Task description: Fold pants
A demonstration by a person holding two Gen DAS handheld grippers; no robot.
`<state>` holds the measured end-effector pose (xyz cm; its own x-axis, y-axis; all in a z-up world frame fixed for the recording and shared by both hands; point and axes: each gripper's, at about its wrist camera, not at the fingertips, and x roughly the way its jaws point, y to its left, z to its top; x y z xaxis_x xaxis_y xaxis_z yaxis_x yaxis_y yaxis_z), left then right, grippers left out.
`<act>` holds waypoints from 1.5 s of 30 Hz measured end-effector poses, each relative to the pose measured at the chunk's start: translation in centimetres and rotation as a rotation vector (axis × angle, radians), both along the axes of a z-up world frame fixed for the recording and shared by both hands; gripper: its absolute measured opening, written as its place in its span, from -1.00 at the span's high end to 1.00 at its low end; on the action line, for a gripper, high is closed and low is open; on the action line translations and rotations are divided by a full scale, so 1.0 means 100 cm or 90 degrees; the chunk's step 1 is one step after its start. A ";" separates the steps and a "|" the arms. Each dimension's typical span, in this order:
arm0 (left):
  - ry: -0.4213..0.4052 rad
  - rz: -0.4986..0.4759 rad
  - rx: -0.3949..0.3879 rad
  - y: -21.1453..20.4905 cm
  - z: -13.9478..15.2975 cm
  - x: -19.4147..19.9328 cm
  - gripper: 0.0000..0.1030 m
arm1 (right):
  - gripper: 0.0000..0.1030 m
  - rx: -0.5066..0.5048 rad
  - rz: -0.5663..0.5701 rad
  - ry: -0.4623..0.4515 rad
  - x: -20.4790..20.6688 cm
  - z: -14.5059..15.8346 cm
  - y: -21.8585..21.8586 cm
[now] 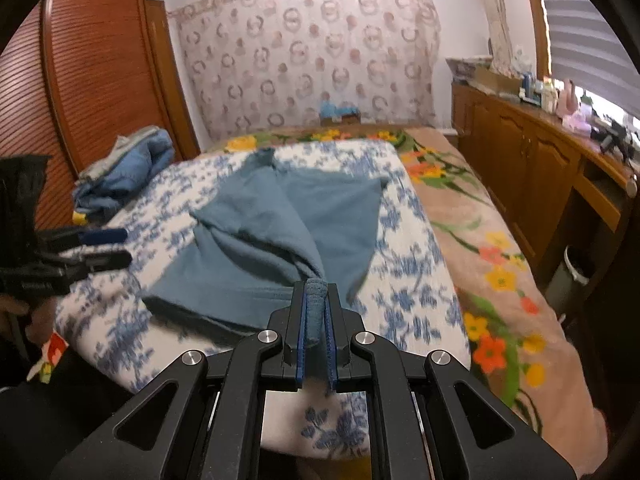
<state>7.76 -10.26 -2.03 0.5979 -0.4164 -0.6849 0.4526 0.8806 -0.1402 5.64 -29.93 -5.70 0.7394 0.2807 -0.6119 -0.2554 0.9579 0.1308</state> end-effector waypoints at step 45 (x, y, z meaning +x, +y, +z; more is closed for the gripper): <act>-0.031 0.096 -0.009 0.062 0.011 0.027 -0.28 | 0.34 -0.040 0.178 0.021 0.114 -0.004 0.147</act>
